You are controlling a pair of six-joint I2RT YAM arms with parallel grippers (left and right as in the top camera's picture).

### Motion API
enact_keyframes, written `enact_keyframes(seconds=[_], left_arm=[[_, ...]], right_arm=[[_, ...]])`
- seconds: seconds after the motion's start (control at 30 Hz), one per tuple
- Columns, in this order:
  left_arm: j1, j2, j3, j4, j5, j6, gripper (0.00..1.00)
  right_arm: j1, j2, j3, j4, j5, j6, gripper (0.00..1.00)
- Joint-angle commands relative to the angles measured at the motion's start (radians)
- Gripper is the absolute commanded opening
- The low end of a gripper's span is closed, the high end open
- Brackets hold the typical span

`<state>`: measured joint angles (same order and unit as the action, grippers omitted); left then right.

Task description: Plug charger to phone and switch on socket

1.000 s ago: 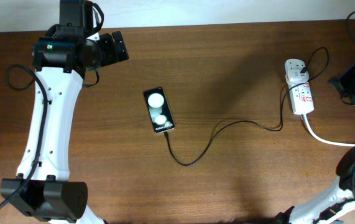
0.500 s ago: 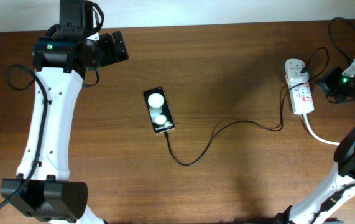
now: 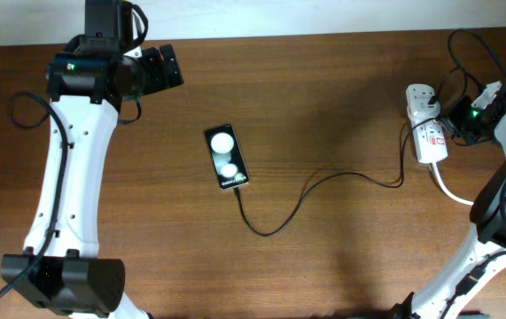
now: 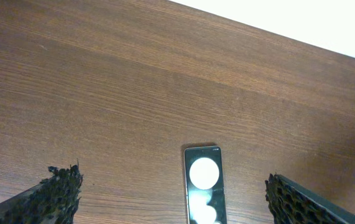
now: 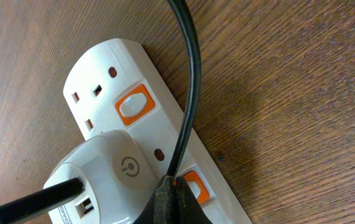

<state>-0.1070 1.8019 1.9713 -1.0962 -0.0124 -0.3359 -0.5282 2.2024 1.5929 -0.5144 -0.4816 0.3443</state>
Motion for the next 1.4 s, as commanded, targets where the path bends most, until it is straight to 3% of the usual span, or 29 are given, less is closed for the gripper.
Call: enact_keyframes(seconds=[0.0,1.37], left_arm=[[0.0,-0.007,0.001,0.002,-0.01,0.005,0.99],[0.0,-0.007,0.001,0.002,-0.01,0.005,0.99]], right_arm=[[0.007,0.016,0.02,0.006,0.008,0.004,0.04],[0.135,0.095,0.016,-0.163,-0.004,0.009,0.04]])
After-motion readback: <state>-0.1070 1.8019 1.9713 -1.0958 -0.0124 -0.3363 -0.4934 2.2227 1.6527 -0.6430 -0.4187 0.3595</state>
